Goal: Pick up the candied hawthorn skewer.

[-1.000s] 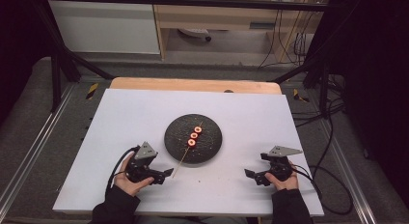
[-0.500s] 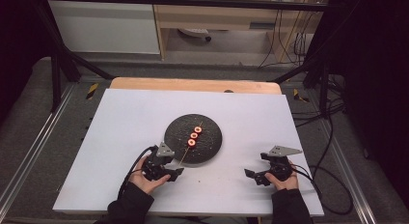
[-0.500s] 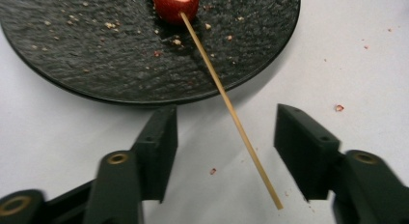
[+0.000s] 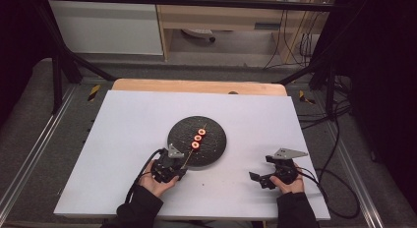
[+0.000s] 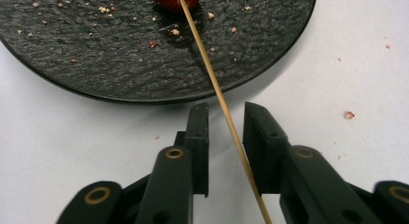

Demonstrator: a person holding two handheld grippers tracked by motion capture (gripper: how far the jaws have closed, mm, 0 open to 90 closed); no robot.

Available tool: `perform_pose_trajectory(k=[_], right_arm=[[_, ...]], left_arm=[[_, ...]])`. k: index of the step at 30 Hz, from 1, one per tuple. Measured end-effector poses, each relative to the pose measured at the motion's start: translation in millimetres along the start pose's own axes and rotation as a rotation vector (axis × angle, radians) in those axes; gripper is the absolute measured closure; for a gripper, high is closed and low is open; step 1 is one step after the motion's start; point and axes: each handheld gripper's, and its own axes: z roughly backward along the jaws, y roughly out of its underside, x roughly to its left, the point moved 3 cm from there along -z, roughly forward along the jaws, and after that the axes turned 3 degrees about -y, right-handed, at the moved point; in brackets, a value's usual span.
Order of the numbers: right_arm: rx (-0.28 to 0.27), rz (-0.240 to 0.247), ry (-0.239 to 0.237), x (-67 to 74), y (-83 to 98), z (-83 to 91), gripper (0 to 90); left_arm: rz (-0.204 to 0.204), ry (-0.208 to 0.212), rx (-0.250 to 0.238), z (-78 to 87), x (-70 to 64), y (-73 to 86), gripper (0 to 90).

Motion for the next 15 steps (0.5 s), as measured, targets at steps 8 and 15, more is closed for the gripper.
perform_pose_trajectory(k=[8, 15], right_arm=[[0.000, 0.003, 0.000, -0.1, 0.0, -0.3, 0.5], [0.001, 0.004, -0.001, 0.1, 0.0, -0.8, 0.5]], left_arm=[[0.034, -0.030, -0.007, 0.5, -1.5, -0.4, 81.1], [0.058, -0.037, -0.027, 2.9, 1.5, 2.2, 87.3]])
